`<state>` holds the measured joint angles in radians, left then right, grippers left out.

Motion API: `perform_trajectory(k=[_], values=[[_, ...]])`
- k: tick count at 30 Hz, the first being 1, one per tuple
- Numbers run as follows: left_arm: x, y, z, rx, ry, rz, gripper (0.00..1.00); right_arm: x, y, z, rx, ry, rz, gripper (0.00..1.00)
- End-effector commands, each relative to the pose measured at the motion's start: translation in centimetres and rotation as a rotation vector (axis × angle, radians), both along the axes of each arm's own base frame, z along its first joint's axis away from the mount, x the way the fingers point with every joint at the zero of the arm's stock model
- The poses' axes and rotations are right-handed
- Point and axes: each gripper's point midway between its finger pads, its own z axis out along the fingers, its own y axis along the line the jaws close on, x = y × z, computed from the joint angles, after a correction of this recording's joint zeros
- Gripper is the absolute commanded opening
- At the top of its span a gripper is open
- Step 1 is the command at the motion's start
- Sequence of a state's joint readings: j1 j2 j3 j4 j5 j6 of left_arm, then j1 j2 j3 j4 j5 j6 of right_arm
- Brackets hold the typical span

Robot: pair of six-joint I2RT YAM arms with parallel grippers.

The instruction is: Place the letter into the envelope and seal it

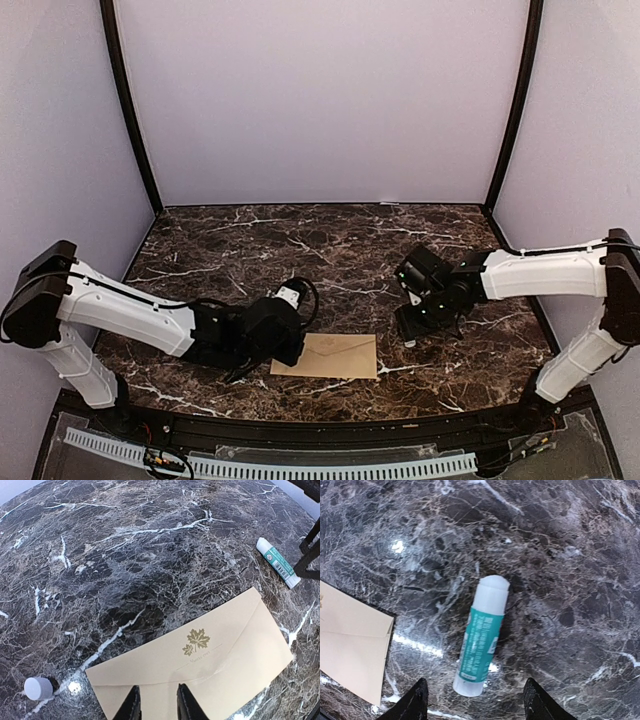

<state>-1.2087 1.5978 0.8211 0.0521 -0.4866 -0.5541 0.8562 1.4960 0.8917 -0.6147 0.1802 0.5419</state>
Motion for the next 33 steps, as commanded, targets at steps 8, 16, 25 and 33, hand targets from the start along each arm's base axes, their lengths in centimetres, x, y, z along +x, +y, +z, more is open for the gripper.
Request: perform_trajectory(k=[8,16,25,33], values=[[0.1,0.9,1.1,-0.020,-0.037,-0.009,0.25,4.2,-1.0,-1.2,-0.111,0.045,-0.032,0.52],[0.0,0.8,0.7,-0.015,-0.029,-0.018,0.25,4.7,-0.3,-3.2,-0.095,0.114,-0.033,0.38],[0.1,0.6,0.5,-0.016,-0.022,-0.022,0.25,3.4,-0.9,-4.8,-0.121,0.170,-0.023,0.17],[0.2,-0.2,1.9,-0.054,-0.040,-0.050,0.29,4.8,0.8,-2.5,-0.008,0.068,0.006,0.00]])
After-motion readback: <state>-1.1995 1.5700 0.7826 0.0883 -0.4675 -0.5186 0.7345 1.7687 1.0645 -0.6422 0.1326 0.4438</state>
